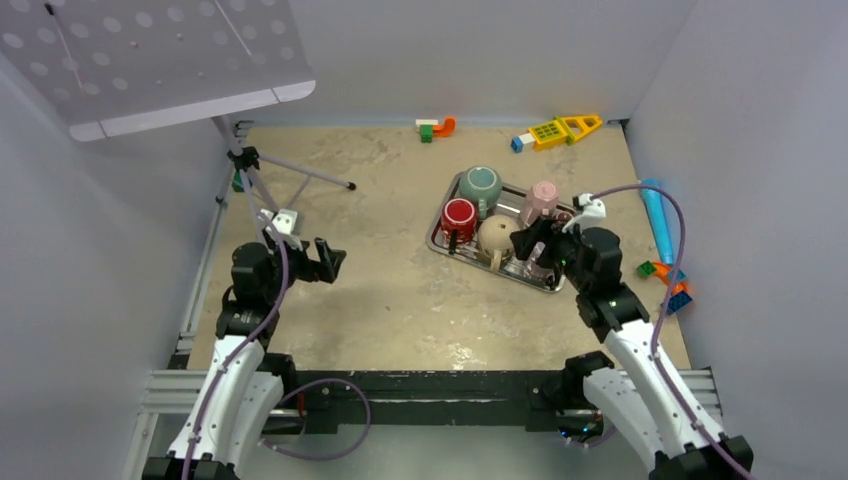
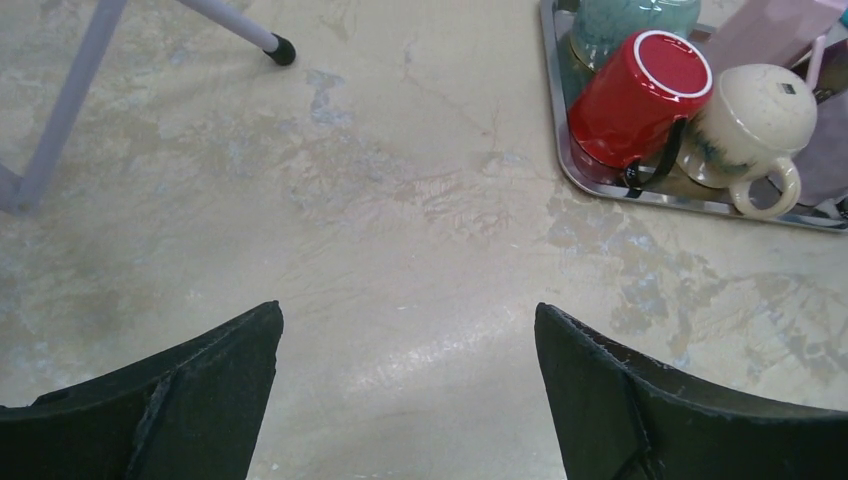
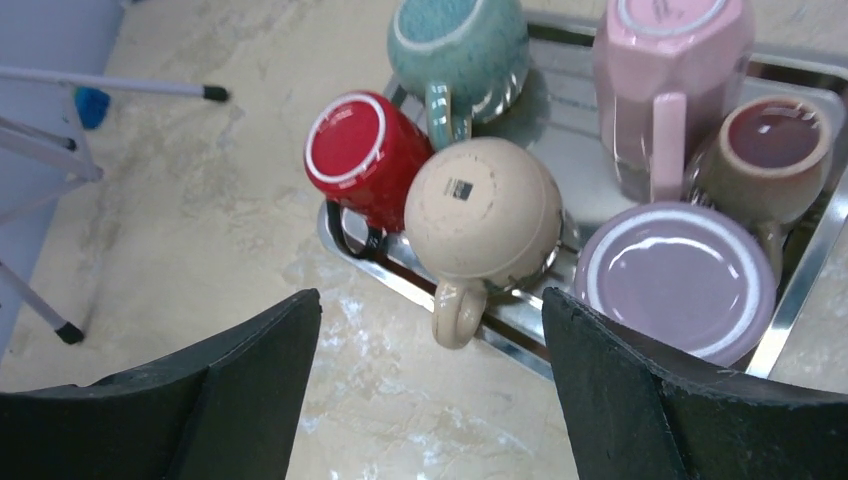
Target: Turn the mug right side up
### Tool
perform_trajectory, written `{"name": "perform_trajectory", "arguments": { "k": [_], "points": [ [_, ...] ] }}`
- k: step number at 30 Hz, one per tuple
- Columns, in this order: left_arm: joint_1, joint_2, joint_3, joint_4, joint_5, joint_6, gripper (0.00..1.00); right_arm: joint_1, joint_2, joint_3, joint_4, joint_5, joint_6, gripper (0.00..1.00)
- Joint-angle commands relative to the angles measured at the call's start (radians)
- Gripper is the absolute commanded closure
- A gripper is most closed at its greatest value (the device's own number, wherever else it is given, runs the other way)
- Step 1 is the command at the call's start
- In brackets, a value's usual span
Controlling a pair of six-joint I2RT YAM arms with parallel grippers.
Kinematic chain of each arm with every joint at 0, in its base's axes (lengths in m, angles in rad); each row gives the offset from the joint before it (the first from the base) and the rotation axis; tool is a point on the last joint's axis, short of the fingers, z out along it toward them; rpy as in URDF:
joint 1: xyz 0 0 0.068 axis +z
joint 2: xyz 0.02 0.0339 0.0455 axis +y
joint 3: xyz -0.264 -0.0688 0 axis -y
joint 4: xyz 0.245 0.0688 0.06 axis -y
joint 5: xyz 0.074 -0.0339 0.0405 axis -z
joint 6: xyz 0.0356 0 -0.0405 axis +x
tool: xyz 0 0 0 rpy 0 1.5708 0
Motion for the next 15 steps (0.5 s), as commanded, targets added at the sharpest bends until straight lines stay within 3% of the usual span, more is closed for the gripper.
{"name": "perform_trajectory", "arguments": {
  "k": [1, 4, 6, 9, 15],
  "points": [
    [-0.001, -0.009, -0.056, 0.132, 0.061, -0.163, 0.0, 0.084, 0.127, 0.107, -0.203, 0.138, 0.062, 0.15],
    [-0.001, -0.008, -0.064, 0.148, 0.059, -0.164, 0.0, 0.211, 0.199, 0.149, -0.263, 0.286, 0.078, 0.19],
    [-0.002, 0.001, -0.064, 0.146, 0.034, -0.165, 0.0, 0.252, 0.262, 0.171, -0.254, 0.284, 0.115, 0.27],
    [-0.001, 0.002, -0.066, 0.148, 0.037, -0.164, 0.0, 0.299, 0.349, 0.172, -0.218, 0.241, 0.165, 0.48],
    [-0.001, -0.007, -0.078, 0.163, 0.002, -0.162, 0.0, 0.376, 0.499, 0.194, -0.168, 0.373, 0.25, 0.5]
  ]
}}
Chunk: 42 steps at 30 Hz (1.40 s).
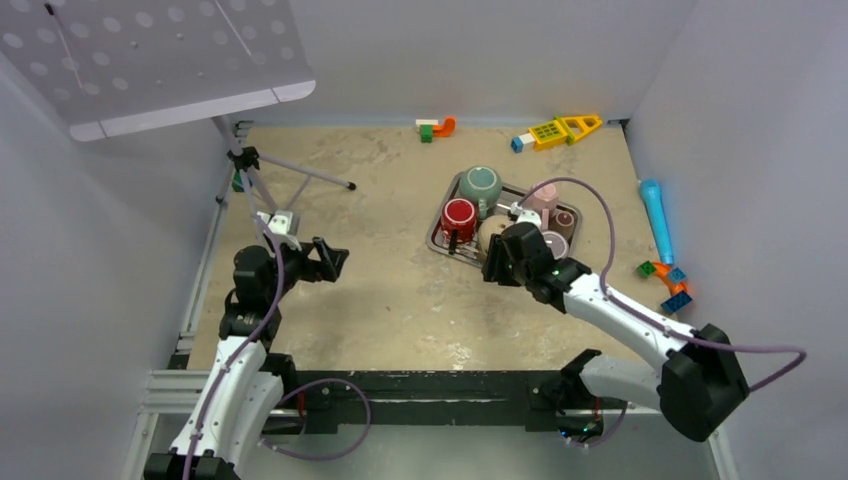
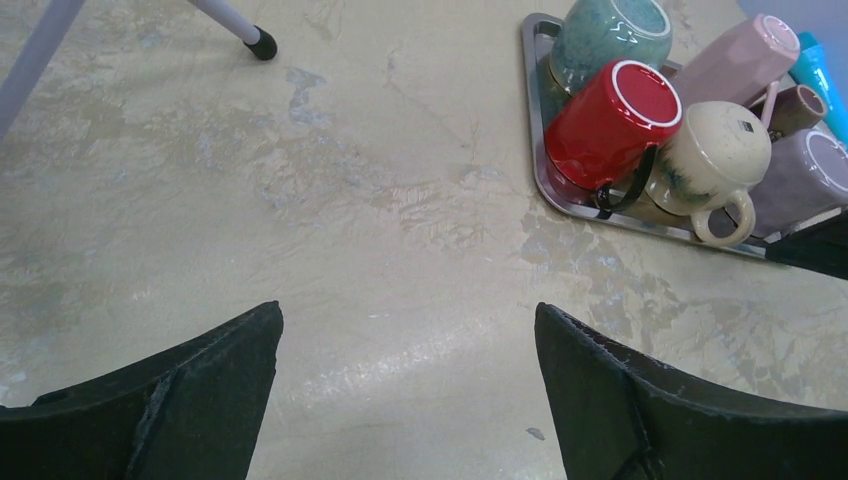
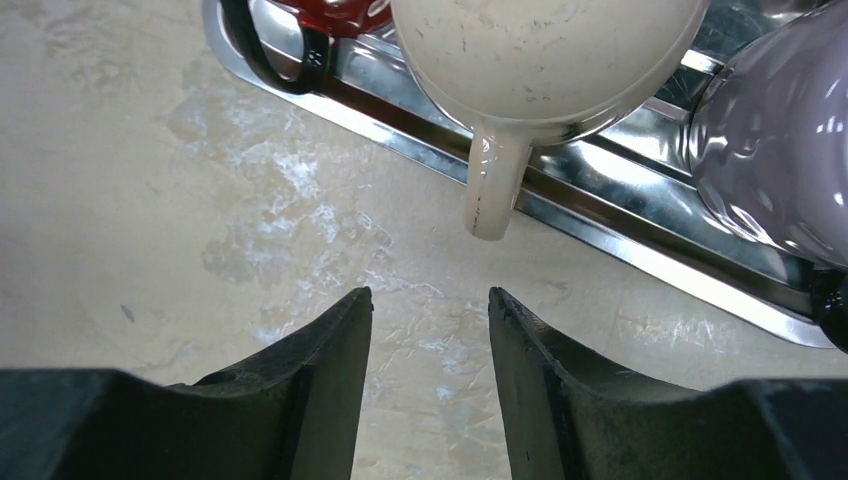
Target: Turn the mug right side up
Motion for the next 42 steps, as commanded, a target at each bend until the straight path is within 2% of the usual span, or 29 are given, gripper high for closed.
{"name": "perform_trajectory", "arguments": {
  "k": [1, 6, 9, 14, 16, 17, 18, 22, 26, 31, 35, 39, 42],
  "points": [
    [-0.001, -0.011, -0.017, 0.068, -0.012, -0.019, 0.0, 0.02, 0.103, 0.07, 0.059, 0.14, 0.08, 0.5],
    [-0.002, -0.02, -0.023, 0.08, -0.004, -0.02, 0.0, 0.018, 0.215, 0.102, 0.068, 0.215, 0.098, 0.51],
    [-0.001, -0.02, -0.025, 0.085, -0.007, -0.021, 0.0, 0.019, 0.26, 0.09, 0.13, 0.235, 0.088, 0.55],
    [-0.001, -0.022, -0.026, 0.084, -0.003, -0.02, 0.0, 0.019, 0.35, 0.112, 0.144, 0.297, 0.093, 0.65],
    [-0.002, -0.022, -0.026, 0.087, -0.004, -0.02, 0.0, 0.019, 0.366, 0.114, 0.149, 0.312, 0.093, 0.74],
    [-0.002, -0.021, -0.028, 0.088, -0.004, -0.021, 0.0, 0.018, 0.368, 0.114, 0.151, 0.32, 0.092, 0.85],
    [-0.001, -0.019, -0.027, 0.088, -0.002, -0.021, 0.0, 0.018, 0.367, 0.114, 0.15, 0.323, 0.086, 0.99],
    [-0.001, -0.019, -0.029, 0.1, 0.02, -0.024, 0.0, 0.019, 0.29, 0.112, 0.1, 0.318, 0.074, 1.0],
    [-0.001, -0.023, -0.026, 0.126, 0.11, -0.043, 0.0, 0.019, 0.099, 0.118, 0.039, 0.313, 0.077, 1.0],
    [-0.001, -0.016, 0.025, 0.154, 0.176, -0.139, 0.01, 0.017, -0.182, 0.075, 0.154, 0.199, -0.027, 1.0],
    [-0.001, -0.006, 0.092, 0.229, 0.281, -0.312, 0.08, 0.016, -0.278, 0.106, 0.238, 0.037, -0.107, 1.0],
    [-0.003, 0.019, 0.155, 0.449, 0.431, -0.586, 0.1, 0.018, -0.304, 0.17, 0.48, -0.296, -0.179, 1.0],
    [-0.01, 0.037, 0.253, 0.555, 0.513, -0.693, 0.08, 0.018, -0.241, 0.261, 0.598, -0.539, -0.175, 1.0]
  ]
}}
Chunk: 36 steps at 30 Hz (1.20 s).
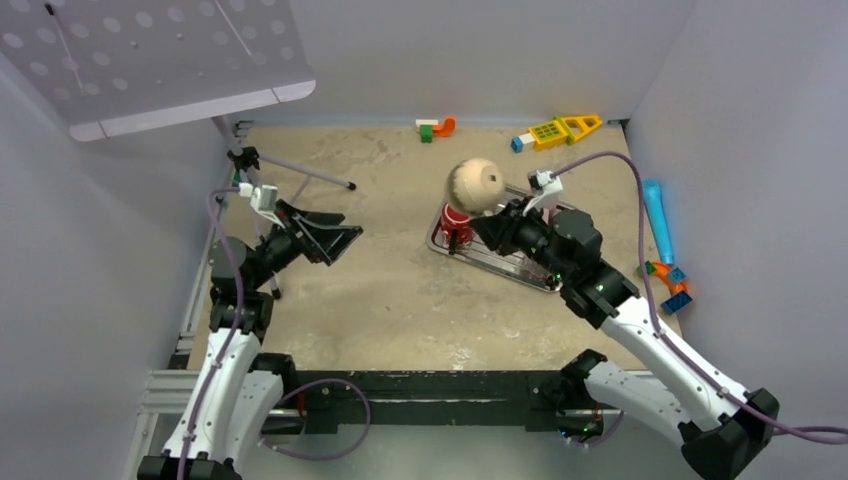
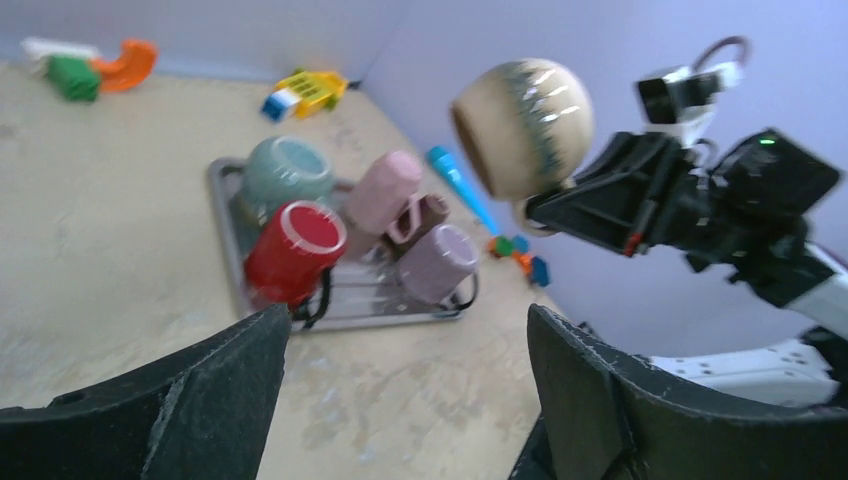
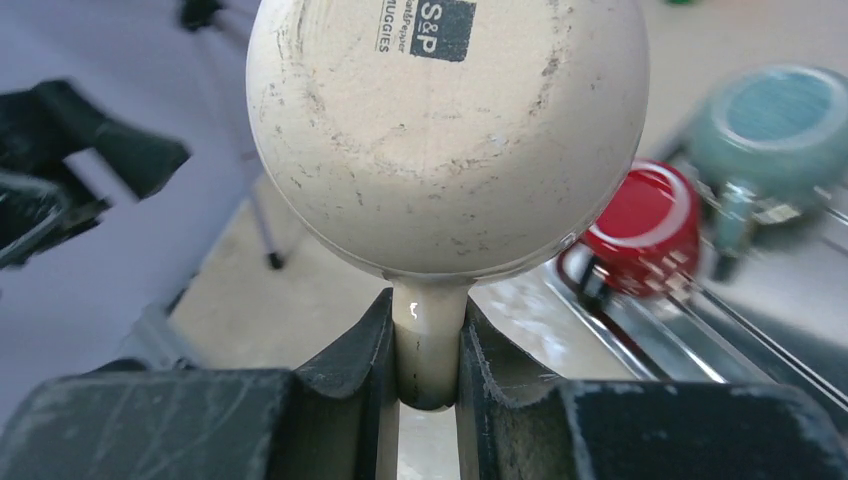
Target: Turn the mug right side up
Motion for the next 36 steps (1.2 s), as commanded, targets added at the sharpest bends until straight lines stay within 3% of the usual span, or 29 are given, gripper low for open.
{"name": "perform_trajectory", "arguments": {
  "k": [1, 5, 11, 16, 18, 19, 28, 36],
  "points": [
    [-0.009, 0.015, 0.162, 0.289, 0.188, -0.271, 0.06, 0.006, 0.057, 0.198, 0.399, -0.464, -0.056, 1.0],
    [-0.012, 0.037, 0.216, 0.343, 0.213, -0.395, 0.0, 0.022, 0.133, 0.262, 0.565, -0.661, 0.02, 1.0],
    [-0.026, 0.068, 0.278, 0.333, 0.162, -0.46, 0.0, 0.1, 0.223, 0.342, 0.683, -0.709, 0.054, 1.0],
    [-0.033, 0.094, 0.328, 0.357, 0.133, -0.484, 0.09, 0.16, 0.32, 0.402, 0.736, -0.727, 0.055, 1.0],
    [-0.033, 0.097, 0.347, 0.368, 0.122, -0.507, 0.25, 0.175, 0.346, 0.423, 0.733, -0.732, 0.053, 1.0],
    [-0.033, 0.098, 0.355, 0.387, 0.125, -0.519, 0.28, 0.178, 0.353, 0.425, 0.735, -0.733, 0.055, 1.0],
    [-0.033, 0.08, 0.322, 0.533, 0.201, -0.606, 0.28, 0.176, 0.348, 0.41, 0.748, -0.733, 0.057, 1.0],
    [-0.037, 0.076, 0.302, 0.519, 0.199, -0.581, 0.25, 0.159, 0.276, 0.457, 0.566, -0.682, -0.079, 1.0]
  ]
}}
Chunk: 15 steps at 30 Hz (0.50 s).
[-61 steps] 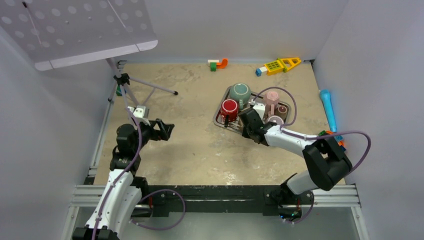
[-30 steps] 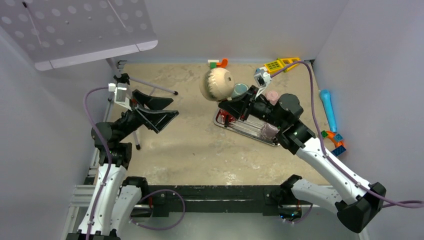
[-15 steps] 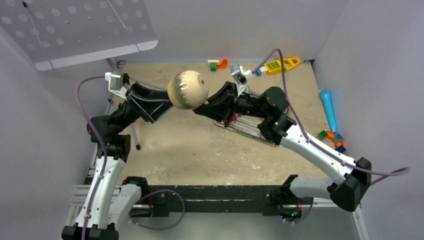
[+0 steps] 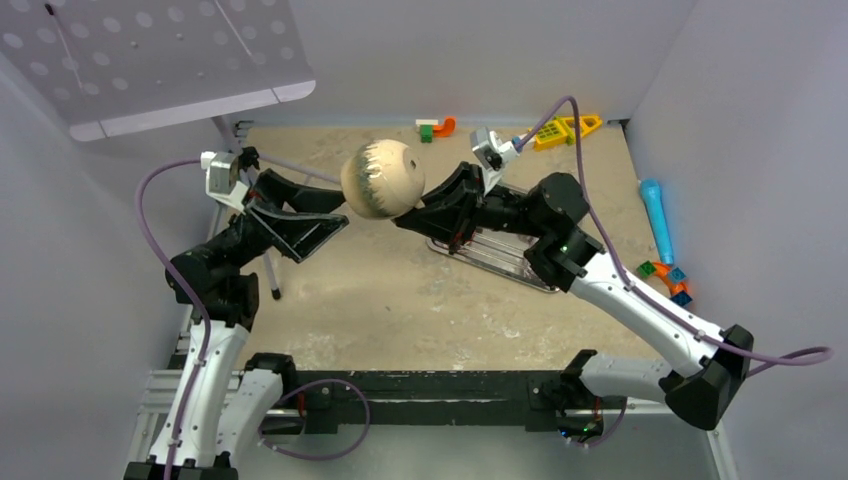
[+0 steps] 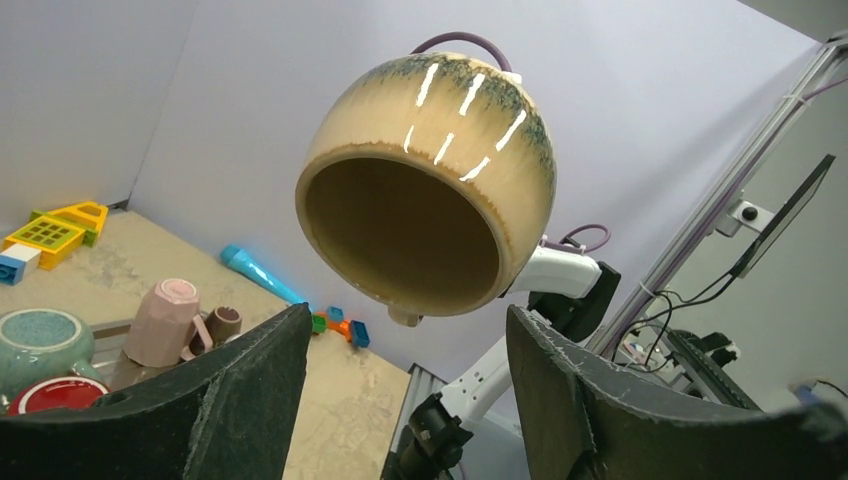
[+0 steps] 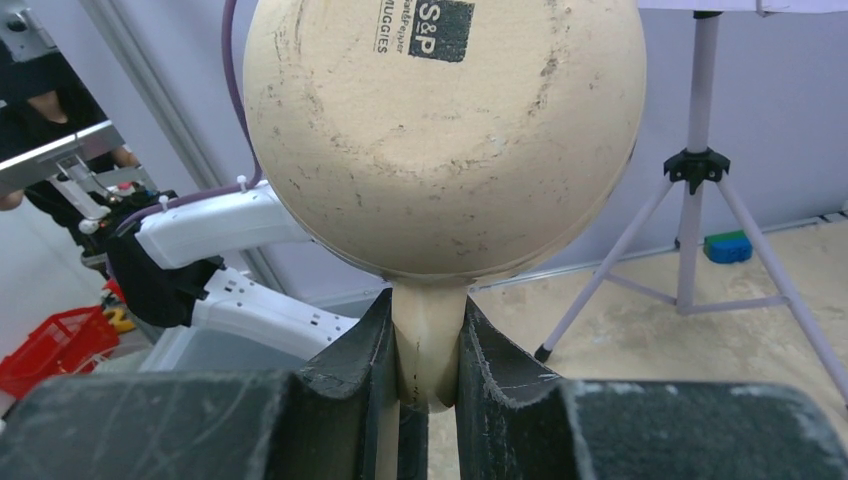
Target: Turn the mug right side up
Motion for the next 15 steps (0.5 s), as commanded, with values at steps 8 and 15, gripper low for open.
{"name": "perform_trajectory", "arguments": {
  "k": [8, 15],
  "points": [
    [-0.03, 0.007, 0.053, 0.029, -0.068, 0.001, 0.23, -0.008, -0.032, 0.089, 0.054, 0.013, -0.047, 1.0],
    [-0.05, 0.032, 0.136, 0.024, -0.113, -0.06, 0.22, 0.005, 0.034, 0.086, 0.144, -0.014, 0.005, 1.0]
  ]
}}
